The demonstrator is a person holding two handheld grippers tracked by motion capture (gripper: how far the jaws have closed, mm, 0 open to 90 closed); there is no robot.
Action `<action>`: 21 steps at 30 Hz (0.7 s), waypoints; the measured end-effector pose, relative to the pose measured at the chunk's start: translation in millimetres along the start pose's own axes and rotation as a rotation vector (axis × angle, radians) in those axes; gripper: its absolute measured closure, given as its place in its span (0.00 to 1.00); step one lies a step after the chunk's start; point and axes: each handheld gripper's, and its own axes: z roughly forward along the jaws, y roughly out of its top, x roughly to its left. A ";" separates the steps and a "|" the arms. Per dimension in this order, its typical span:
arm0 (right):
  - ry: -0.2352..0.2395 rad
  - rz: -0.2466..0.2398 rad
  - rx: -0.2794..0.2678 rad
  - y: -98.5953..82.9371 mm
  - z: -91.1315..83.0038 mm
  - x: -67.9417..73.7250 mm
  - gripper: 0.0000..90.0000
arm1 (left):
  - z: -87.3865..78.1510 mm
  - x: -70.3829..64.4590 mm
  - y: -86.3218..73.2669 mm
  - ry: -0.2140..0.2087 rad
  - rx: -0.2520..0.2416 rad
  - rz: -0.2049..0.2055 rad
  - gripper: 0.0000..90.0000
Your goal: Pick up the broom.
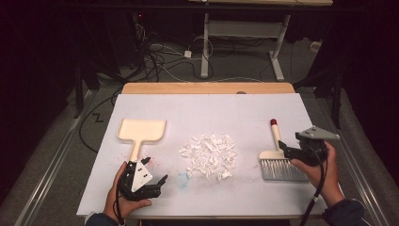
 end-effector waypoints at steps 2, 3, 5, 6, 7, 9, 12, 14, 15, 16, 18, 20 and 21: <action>0.000 0.006 0.041 3.8 7.9 -2.1 0.34 | 0.3 -0.5 -0.1 -0.001 -0.001 -0.003 0.20; 0.004 0.036 0.103 8.4 23.2 -5.1 0.36 | 0.6 -1.1 0.1 0.010 0.010 0.002 0.20; 0.013 0.038 0.144 9.3 31.5 -5.6 0.36 | 1.6 -1.7 0.2 0.024 0.023 0.000 0.20; 0.030 0.069 0.198 7.4 46.5 -6.8 0.41 | 2.4 -1.9 0.3 0.036 0.037 0.001 0.21; 0.030 0.069 0.198 7.4 46.5 -6.8 0.41 | 2.4 -1.9 -0.1 0.038 0.042 -0.001 0.21; 0.044 0.086 0.260 5.0 58.8 -7.4 0.44 | 0.8 -1.7 -0.5 0.035 0.036 -0.003 0.20; 0.039 0.110 0.314 -0.3 74.6 -13.0 0.52 | 0.2 -0.7 0.3 0.042 0.025 0.005 0.20; 0.035 0.103 0.315 0.5 74.2 -14.2 0.60 | 0.7 -1.1 0.3 0.042 0.028 0.008 0.20; 0.041 0.099 0.314 0.6 74.4 -14.1 0.64 | 0.9 -1.5 0.3 0.042 0.031 0.010 0.20; 0.044 0.104 0.308 0.3 74.7 -14.1 0.66 | 1.4 -1.9 0.8 0.037 0.030 0.012 0.20; 0.043 0.089 0.316 1.7 75.5 -13.1 0.67 | 1.7 -2.5 1.3 0.034 0.025 0.010 0.20; 0.049 0.087 0.313 2.3 76.5 -13.2 0.72 | 1.9 -2.6 1.5 0.031 0.023 0.009 0.20; 0.051 0.079 0.310 2.6 77.1 -13.0 0.74 | 2.4 -2.6 1.7 0.030 0.021 0.008 0.20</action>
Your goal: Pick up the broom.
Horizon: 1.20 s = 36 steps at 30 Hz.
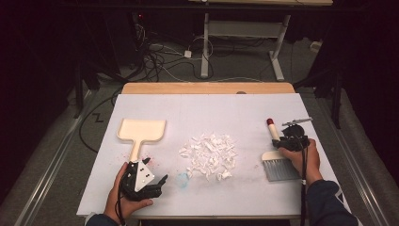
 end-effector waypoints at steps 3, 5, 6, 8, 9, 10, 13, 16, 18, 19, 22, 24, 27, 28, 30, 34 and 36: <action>0.006 -0.008 -0.004 1.0 0.8 0.4 0.79 | 1.4 -0.2 0.8 -0.005 0.000 0.001 0.20; -0.006 -0.034 0.011 3.5 1.3 2.3 0.79 | 2.5 -0.6 1.2 -0.010 -0.001 0.006 0.20; -0.006 -0.034 0.011 3.5 1.3 2.3 0.79 | 2.7 -1.4 1.0 -0.018 0.006 -0.003 0.20; -0.010 -0.052 0.018 4.3 1.0 3.3 0.79 | 2.9 -1.6 1.4 -0.019 0.006 -0.004 0.21; 0.003 -0.047 0.006 3.3 0.9 1.2 0.79 | 2.6 -1.3 1.5 -0.020 0.003 -0.007 0.21; 0.012 -0.048 0.004 2.8 0.3 -0.1 0.79 | 2.6 -1.3 1.5 -0.020 0.003 -0.007 0.21; 0.030 -0.046 -0.011 1.7 -1.0 -2.4 0.79 | 2.2 -0.4 1.3 -0.014 -0.001 -0.016 0.21; 0.042 -0.052 -0.071 -1.0 -12.0 -4.7 0.79 | 1.7 0.5 0.6 -0.011 0.002 -0.022 0.21; 0.050 -0.046 -0.100 -2.1 -16.7 -6.2 0.79 | 1.1 0.6 0.2 -0.009 0.002 -0.022 0.21; 0.061 -0.042 -0.126 -3.2 -21.9 -7.2 0.79 | 0.7 1.4 0.4 -0.004 -0.006 -0.013 0.21; 0.061 -0.045 -0.209 -7.3 -39.2 -6.1 0.79 | -1.0 1.4 0.8 -0.005 -0.015 -0.022 0.21; 0.060 -0.053 -0.298 -12.8 -57.7 -4.0 0.80 | -2.5 2.2 2.1 -0.011 -0.028 -0.034 0.21; 0.066 -0.047 -0.388 -19.0 -75.0 -1.9 0.80 | -3.2 2.6 7.2 -0.045 -0.048 -0.080 0.21; 0.067 -0.053 -0.415 -20.7 -80.6 -0.9 0.80 | -2.8 1.7 14.7 -0.078 -0.079 -0.111 0.21; 0.069 -0.055 -0.439 -21.9 -85.9 0.8 0.80 | -2.4 0.5 19.4 -0.102 -0.098 -0.123 0.22; 0.089 -0.067 -0.508 -24.5 -105.3 10.9 0.80 | 3.2 -11.7 43.3 -0.211 -0.149 -0.143 0.23; 0.108 -0.084 -0.536 -24.0 -113.2 17.5 0.80 | 7.8 -22.8 58.3 -0.272 -0.170 -0.138 0.23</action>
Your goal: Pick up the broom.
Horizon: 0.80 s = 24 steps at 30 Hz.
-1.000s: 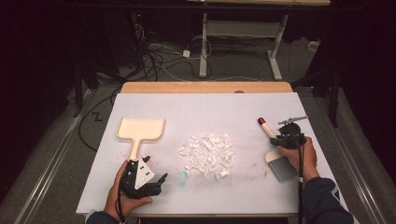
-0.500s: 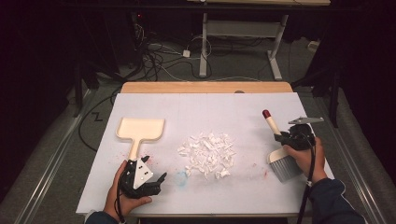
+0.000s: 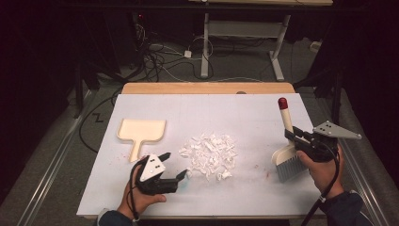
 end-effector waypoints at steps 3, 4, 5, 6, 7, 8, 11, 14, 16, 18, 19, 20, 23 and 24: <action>0.019 -0.026 -0.048 8.7 -7.4 20.0 0.80 | 18.1 -20.6 22.2 -0.078 -0.028 0.010 0.24; 0.018 -0.033 -0.052 10.5 -8.2 26.4 0.80 | 24.6 -27.1 30.1 -0.114 -0.040 0.000 0.25; 0.022 -0.049 -0.062 12.0 -8.1 31.9 0.80 | 31.2 -33.7 37.9 -0.152 -0.056 -0.013 0.25; 0.022 -0.049 -0.062 12.0 -8.1 31.9 0.80 | 37.9 -40.4 45.5 -0.187 -0.068 -0.021 0.25; 0.020 -0.056 -0.073 12.9 -8.2 37.8 0.80 | 45.0 -47.8 52.9 -0.216 -0.077 -0.027 0.26; 0.026 -0.073 -0.076 13.8 -7.3 43.5 0.80 | 52.3 -55.4 59.7 -0.238 -0.082 -0.029 0.26; 0.048 -0.104 -0.084 15.4 -4.4 60.6 0.80 | 74.5 -75.1 74.5 -0.272 -0.087 -0.024 0.27; 0.077 -0.126 -0.087 16.2 -3.2 76.1 0.80 | 92.8 -87.0 80.2 -0.282 -0.078 -0.039 0.27; 0.092 -0.141 -0.089 16.0 -3.3 85.9 0.80 | 100.3 -90.8 81.0 -0.288 -0.077 -0.033 0.30; 0.107 -0.155 -0.096 15.8 -3.8 94.4 0.80 | 106.6 -90.5 80.3 -0.304 -0.082 -0.062 0.35; 0.108 -0.158 -0.110 15.3 -4.4 98.2 0.80 | 109.6 -91.0 79.5 -0.304 -0.076 -0.067 0.38; 0.122 -0.174 -0.110 15.1 -4.7 106.1 0.80 | 111.8 -91.8 78.5 -0.303 -0.072 -0.064 0.42; 0.129 -0.196 -0.129 14.9 -5.8 115.3 0.80 | 113.6 -91.7 75.4 -0.317 -0.082 -0.065 0.54; 0.123 -0.195 -0.142 14.7 -6.9 116.6 0.80 | 110.9 -90.4 74.0 -0.324 -0.094 -0.053 0.63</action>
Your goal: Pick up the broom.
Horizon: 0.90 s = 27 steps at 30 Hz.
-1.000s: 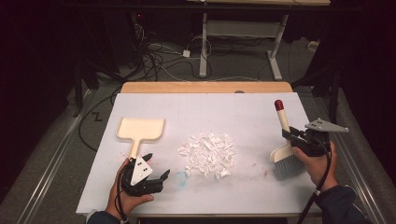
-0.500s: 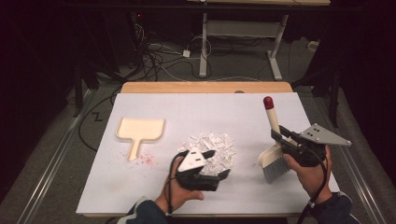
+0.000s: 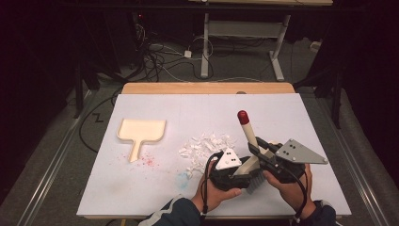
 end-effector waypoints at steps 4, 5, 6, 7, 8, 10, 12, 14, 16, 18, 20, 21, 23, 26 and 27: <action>0.011 0.019 -0.027 1.0 -3.8 -1.0 0.79 | -7.6 3.2 0.5 0.017 0.003 0.004 0.68; 0.017 0.018 -0.029 1.3 -4.1 -1.5 0.79 | -7.6 3.2 0.5 0.017 0.003 0.004 0.69; 0.033 0.022 -0.041 0.7 -4.4 -2.9 0.78 | -12.0 6.2 1.4 0.002 0.012 0.014 0.69; 0.033 0.022 -0.041 0.7 -4.4 -2.9 0.78 | -12.0 6.2 1.4 0.002 0.012 0.014 0.70; 0.069 0.011 -0.064 -1.3 -6.0 -6.0 0.76 | -14.6 7.2 2.0 -0.002 0.021 0.027 0.70; 0.106 -0.017 -0.078 -1.9 -7.9 -10.2 0.68 | -20.1 7.5 3.1 0.002 0.043 0.074 0.71; 0.160 -0.039 -0.073 -1.1 -9.4 -15.1 0.60 | -27.2 8.8 3.9 -0.003 0.068 0.122 0.72; 0.207 -0.069 -0.065 -0.8 -11.3 -17.9 0.54 | -34.5 9.0 4.6 0.000 0.099 0.178 0.72; 0.239 -0.093 -0.047 -0.5 -11.3 -19.4 0.50 | -41.4 8.4 4.4 0.001 0.131 0.235 0.72; 0.314 -0.119 -0.015 -1.2 -11.4 -22.9 0.46 | -48.1 9.4 3.3 -0.012 0.151 0.266 0.72; 0.351 -0.141 0.009 -3.5 -12.3 -25.8 0.44 | -55.0 10.7 2.1 -0.011 0.169 0.288 0.72; 0.371 -0.147 0.012 -4.9 -12.8 -27.4 0.44 | -58.6 12.3 1.2 -0.022 0.171 0.287 0.72; 0.425 -0.150 0.060 -10.6 -9.1 -30.1 0.41 | -65.4 15.3 -0.7 -0.046 0.167 0.285 0.72; 0.486 -0.144 0.110 -17.2 1.3 -28.1 0.39 | -70.8 16.6 -3.2 -0.101 0.163 0.293 0.72; 0.528 -0.145 0.131 -19.1 5.4 -26.6 0.38 | -71.3 15.7 -3.9 -0.109 0.165 0.303 0.72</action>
